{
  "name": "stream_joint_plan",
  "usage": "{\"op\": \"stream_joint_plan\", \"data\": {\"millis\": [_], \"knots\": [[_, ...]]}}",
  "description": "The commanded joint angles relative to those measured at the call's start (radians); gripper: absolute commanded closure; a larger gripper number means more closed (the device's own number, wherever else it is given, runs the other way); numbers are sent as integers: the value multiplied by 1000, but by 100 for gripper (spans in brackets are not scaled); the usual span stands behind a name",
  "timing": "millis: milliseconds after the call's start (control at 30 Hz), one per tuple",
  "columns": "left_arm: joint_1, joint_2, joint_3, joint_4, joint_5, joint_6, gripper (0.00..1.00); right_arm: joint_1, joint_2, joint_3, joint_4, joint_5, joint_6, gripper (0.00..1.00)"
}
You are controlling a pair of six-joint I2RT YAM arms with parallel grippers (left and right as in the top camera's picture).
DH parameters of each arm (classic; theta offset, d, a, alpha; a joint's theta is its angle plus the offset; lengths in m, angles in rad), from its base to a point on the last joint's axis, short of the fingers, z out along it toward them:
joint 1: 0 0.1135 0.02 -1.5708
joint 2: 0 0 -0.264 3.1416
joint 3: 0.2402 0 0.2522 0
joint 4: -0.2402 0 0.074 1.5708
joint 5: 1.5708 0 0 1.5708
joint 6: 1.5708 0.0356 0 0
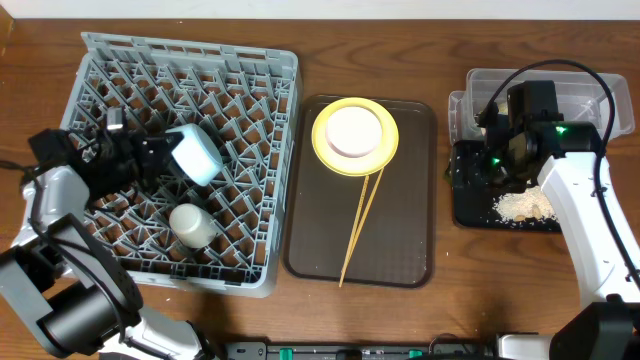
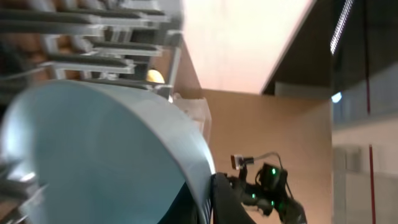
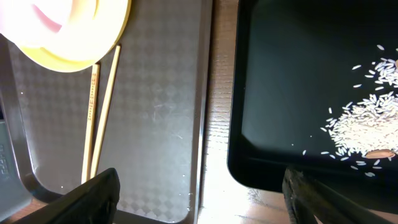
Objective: Sort waste into correct bins and load items into the dishwasher
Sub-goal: 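Lift the light-blue bowl with the left gripper and place it in the rack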
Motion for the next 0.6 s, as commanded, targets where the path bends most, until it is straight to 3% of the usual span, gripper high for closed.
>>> {"op": "stream_joint_plan", "data": {"millis": [0,233,467,567], "knots": [[31,21,13,-32,-212,25,94,-13,-19,9,-3,2,-8,18],[46,16,13,-52,-214,26,48,-13,-19,9,-3,2,-8,18],[46,-50,13,-73,-216,26,46,-13,-19,9,-3,2,-8,18],[45,-124,13,-75,-292,25,47,-13,-19,9,-3,2,-8,18]]}}
